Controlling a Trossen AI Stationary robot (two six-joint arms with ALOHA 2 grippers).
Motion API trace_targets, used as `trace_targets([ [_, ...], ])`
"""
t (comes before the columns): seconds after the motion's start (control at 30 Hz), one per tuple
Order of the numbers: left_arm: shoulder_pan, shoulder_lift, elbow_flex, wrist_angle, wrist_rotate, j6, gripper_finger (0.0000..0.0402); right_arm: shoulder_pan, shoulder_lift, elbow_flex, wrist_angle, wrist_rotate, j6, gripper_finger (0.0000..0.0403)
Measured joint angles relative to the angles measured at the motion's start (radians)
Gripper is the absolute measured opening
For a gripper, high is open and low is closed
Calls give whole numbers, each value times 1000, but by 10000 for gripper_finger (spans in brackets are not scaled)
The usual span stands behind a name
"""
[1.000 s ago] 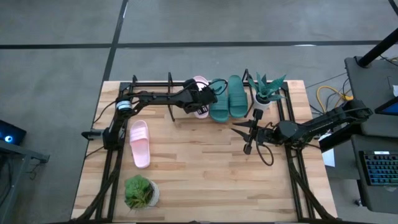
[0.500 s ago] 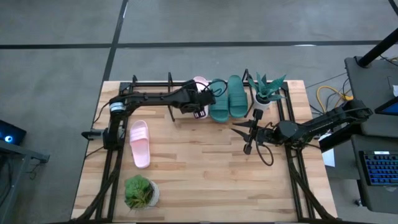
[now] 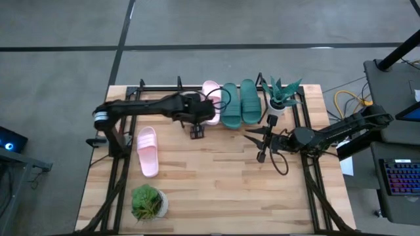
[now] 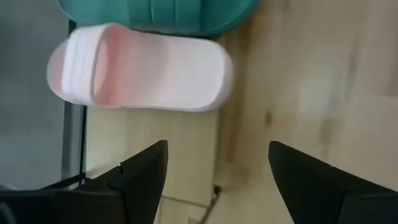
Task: Pick and place slides into the shelf
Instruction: Put the pink slide on the shelf
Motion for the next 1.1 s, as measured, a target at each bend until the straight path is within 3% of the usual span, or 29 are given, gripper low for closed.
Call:
trace_targets([
  [0.2,-92,-130,0,-47,5,-10,262,0,0,0,2,0,-15,82],
  [0.47,-216,-256,0,-159,6,-219,262,0,-1,0,2,0,-18,82],
  [0.73,-312,-239,-10,-500,1,-538,262,0,0,0,2,0,-18,82],
  [1.1,-373,-239,-164,-502,39,-635,262,0,0,0,-2,0,-14,82],
])
